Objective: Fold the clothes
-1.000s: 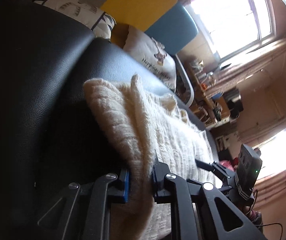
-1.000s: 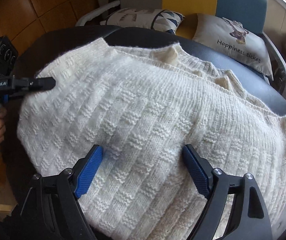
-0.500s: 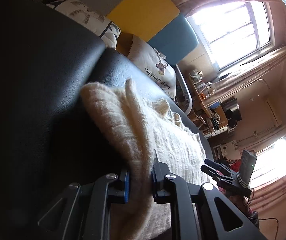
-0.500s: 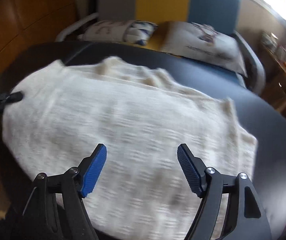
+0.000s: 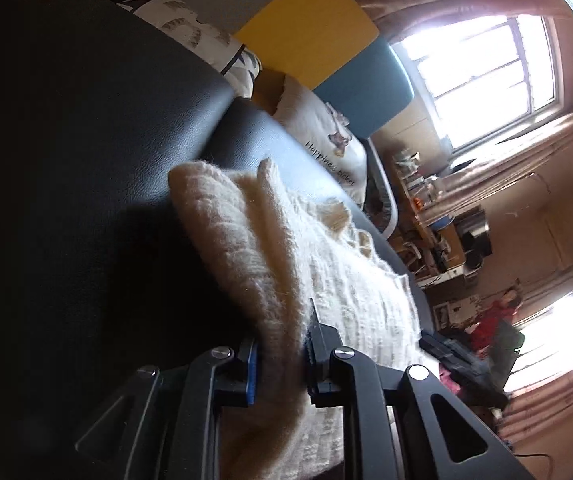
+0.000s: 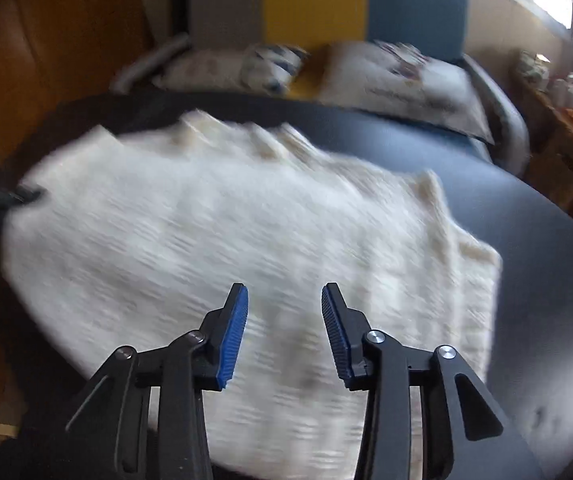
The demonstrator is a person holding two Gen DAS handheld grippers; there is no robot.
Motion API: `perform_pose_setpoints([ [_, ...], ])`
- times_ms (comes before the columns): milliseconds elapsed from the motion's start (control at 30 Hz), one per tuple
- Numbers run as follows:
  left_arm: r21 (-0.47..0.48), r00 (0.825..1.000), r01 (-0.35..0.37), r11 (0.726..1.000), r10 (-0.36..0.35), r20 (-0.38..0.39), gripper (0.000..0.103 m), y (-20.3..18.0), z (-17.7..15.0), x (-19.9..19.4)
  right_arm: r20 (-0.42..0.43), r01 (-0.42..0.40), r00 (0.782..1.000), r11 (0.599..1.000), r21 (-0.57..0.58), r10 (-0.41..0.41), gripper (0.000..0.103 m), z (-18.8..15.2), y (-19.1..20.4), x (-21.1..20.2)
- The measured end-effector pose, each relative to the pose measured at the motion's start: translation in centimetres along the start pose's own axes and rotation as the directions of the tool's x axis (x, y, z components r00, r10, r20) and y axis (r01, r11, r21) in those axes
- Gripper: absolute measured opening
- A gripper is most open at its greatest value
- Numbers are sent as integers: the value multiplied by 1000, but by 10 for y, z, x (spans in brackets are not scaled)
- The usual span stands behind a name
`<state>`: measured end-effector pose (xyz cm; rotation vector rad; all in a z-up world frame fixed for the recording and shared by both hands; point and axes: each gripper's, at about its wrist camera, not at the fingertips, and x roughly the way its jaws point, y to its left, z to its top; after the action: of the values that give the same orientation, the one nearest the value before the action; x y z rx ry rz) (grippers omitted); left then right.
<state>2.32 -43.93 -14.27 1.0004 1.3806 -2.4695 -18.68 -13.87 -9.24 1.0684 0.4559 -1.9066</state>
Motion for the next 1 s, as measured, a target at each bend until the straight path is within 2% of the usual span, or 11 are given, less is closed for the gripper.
perform_pose_setpoints([
  [133,20,1000,-23,1000,23,-14,17,-1,0,0,27,-52,998,995,-83,55,42,25,46,5],
  [233,69,998,-57,996,58,-6,17,-10,0,0,-18,-60,998,992,-110,58,42,37,75,37],
  [333,144,998,-65,987,61,33,16,-24,-1,-5,-89,-13,996,990,-139,1,42,33,86,76],
  [367,149,998,-52,987,46,43,16,-27,-1,-7,-75,0,997,989,-148,-12,42,30,88,80],
  [500,162,997,-1,987,-12,80,15,-38,2,-13,-69,-3,998,991,-130,-6,41,29,85,66],
  [600,138,996,28,990,-38,77,15,-40,4,-13,-58,-15,998,992,-124,8,41,27,81,48],
  [733,51,992,90,995,-94,81,15,-30,4,-13,-97,-28,995,992,-124,16,41,15,78,58],
  [800,13,988,127,992,-127,90,15,-27,5,-15,-82,-53,996,995,-87,46,41,13,73,62],
  [1000,23,989,118,993,-120,91,15,-43,4,-13,-18,-142,990,989,47,143,42,12,50,45],
])
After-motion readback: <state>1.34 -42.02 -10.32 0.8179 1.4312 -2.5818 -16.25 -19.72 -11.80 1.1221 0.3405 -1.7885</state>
